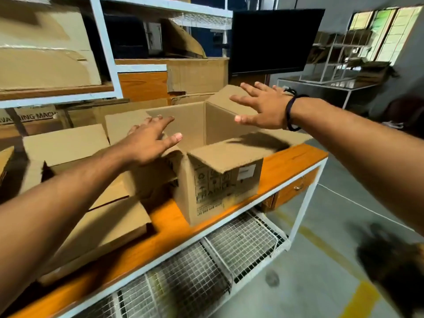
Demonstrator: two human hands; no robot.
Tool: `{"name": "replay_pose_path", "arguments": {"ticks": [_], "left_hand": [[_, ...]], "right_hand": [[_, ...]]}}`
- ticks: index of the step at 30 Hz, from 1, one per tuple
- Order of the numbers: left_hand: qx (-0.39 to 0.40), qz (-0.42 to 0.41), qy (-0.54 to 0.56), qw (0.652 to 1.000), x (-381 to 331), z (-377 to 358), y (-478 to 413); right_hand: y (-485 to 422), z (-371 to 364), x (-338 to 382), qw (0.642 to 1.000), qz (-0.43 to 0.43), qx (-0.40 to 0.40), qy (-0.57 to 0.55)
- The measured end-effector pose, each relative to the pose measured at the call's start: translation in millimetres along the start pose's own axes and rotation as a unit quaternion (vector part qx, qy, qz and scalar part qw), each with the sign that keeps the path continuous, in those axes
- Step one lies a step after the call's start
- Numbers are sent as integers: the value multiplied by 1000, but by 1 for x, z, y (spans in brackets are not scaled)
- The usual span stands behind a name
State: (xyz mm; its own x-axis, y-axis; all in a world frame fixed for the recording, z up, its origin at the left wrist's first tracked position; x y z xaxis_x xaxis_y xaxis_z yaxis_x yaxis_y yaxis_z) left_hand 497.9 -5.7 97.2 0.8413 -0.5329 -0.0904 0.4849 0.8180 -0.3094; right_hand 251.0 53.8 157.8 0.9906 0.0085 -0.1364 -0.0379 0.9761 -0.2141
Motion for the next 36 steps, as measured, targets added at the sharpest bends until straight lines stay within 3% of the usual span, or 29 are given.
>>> {"name": "replay_pose_path", "arguments": {"ticks": [16, 22, 26, 36], "left_hand": [[100, 77, -87, 988, 33, -54, -97], [127, 206, -92, 966, 59, -60, -114], [157, 246, -15, 956, 58, -71, -115], [144, 333, 79, 929, 61, -85, -121]], "right_hand": [[-143, -72, -72, 997, 57, 46, 31], [-199, -99, -77, 995, 80, 61, -10], [-223, -130, -81, 991, 60, 111, -40], [-237, -179, -75, 983, 39, 178, -8]]}}
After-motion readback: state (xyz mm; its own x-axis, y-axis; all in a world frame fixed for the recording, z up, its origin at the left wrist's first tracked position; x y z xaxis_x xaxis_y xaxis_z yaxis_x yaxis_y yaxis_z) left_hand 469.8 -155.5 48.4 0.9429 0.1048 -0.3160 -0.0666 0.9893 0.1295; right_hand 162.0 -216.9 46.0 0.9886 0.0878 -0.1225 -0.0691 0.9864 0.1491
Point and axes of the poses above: each hand's wrist, its own y-axis away from the middle knuckle, its own z-axis out of the back of the hand, x = y × z, the point moved 7 cm from there along -y, towards the middle knuckle, and after that the axes turned 8 degrees about -y, right-handed, at the moved point
